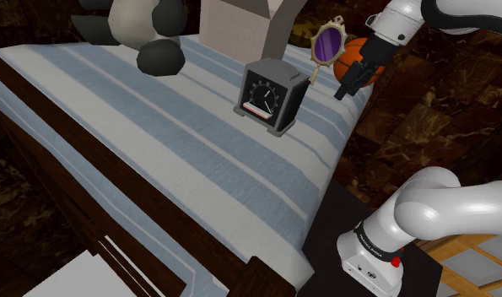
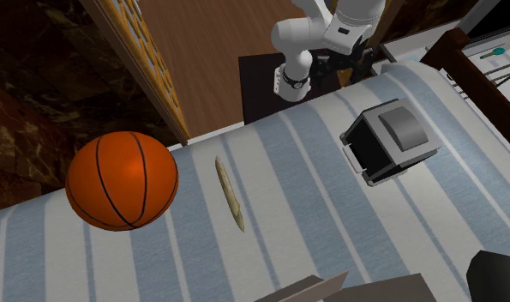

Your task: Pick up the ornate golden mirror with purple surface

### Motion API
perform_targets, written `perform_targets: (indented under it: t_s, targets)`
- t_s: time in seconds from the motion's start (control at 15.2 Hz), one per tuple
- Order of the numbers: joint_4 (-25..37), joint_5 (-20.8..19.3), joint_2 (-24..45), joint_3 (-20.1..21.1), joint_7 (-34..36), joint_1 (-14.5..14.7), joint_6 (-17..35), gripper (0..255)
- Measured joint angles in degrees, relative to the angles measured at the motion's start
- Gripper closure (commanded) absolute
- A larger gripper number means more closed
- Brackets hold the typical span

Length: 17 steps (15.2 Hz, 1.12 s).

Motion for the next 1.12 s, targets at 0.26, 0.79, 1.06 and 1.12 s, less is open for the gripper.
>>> perform_targets:
  t_s: [0.26,0.79,1.06,1.12]
  targets:
    - [1.2,-1.5,1.5,-2.7,-3.5,-0.3,1.4,0]
    - [7.3,-4.9,9.4,-13.1,-17.5,-0.3,7.6,0]
    - [11.8,-4.7,14.5,-18.3,-24.5,0.7,10.5,0]
    - [13.4,-4.4,16.2,-19.8,-26.5,1.0,11.1,0]
